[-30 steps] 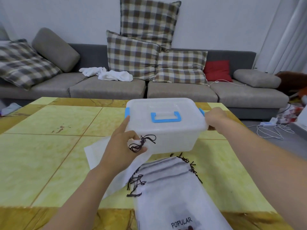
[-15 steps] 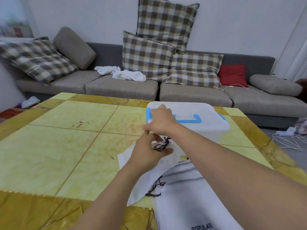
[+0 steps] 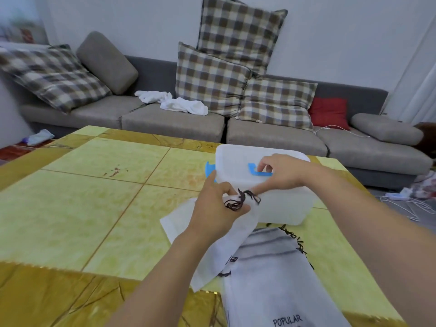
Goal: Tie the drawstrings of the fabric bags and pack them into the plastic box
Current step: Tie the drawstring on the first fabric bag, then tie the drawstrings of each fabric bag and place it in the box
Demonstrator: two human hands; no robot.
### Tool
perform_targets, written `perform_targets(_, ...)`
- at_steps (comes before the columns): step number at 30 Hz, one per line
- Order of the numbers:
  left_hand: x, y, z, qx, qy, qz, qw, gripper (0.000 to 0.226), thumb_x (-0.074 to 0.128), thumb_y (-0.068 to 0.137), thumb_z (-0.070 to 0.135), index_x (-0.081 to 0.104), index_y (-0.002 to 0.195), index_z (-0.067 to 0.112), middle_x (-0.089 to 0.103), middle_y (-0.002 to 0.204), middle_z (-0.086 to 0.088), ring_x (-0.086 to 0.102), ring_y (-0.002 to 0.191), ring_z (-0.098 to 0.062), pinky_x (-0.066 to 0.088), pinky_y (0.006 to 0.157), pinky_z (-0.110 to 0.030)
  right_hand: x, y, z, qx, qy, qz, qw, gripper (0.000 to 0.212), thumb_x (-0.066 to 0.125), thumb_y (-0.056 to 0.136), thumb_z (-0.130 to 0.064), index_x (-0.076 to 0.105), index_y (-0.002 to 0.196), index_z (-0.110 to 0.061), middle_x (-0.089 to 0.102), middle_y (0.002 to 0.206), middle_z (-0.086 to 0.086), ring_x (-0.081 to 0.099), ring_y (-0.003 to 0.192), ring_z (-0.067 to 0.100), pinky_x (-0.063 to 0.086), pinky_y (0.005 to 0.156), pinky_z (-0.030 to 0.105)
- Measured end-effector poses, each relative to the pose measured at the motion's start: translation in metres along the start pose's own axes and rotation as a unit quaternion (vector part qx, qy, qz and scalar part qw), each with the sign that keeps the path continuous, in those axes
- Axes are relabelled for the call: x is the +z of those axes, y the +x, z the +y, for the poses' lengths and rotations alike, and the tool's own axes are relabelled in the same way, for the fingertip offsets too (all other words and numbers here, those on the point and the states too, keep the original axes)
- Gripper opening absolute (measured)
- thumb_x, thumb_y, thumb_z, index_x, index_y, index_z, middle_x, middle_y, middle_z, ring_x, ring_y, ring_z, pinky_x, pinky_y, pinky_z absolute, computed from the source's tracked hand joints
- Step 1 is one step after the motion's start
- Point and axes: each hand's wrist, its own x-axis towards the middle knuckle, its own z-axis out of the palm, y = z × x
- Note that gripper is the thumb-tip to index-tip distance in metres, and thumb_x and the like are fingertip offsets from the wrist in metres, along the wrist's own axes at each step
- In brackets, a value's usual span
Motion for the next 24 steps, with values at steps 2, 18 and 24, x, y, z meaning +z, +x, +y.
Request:
perform_targets(2,0.003,0.000,0.001,-0.003,-0.016,-0.007,1.000,0.029,0.088,0.072,0.025,0.060,0.076,0.020,0.026,0.158,0.005,0.042,0.133,0.005,0.044,0.079,-0.022,0.005,0.005,0.010,-0.008,-0.003,-0.008,1.000,0.084,0.085,0.052,-0.070,0.055,0.117,-0.026,0.055,0.115,-0.005,0.054,0.103,0.019,0.048,0.088,0.035)
perform_targets(18,-0.003,0.013,-0.023,-0.042,-0.062,-0.013,0.997,0.033,0.088,0.074,0.030,0.054,0.070,0.033,0.054,0.103,-0.003,0.055,0.090,-0.013,0.042,0.073,-0.023,-0.061,0.022,0.020,-0.037,0.295,0.124,0.947,0.058,0.075,0.071,-0.070,0.045,0.070,-0.020,0.039,0.071,0.002,0.040,0.069,0.020,0.035,0.068,0.033)
perform_targets(24,-0.003,0.012,-0.020,-0.045,-0.034,-0.018,0.998,0.032,0.087,0.074,0.028,0.056,0.074,0.023,0.054,0.105,0.000,0.056,0.102,-0.015,0.044,0.085,-0.025,-0.101,-0.009,0.061,0.075,0.213,0.196,0.954,0.067,0.069,0.066,-0.081,0.071,0.088,-0.018,0.067,0.089,-0.001,0.065,0.084,0.021,0.054,0.080,0.039)
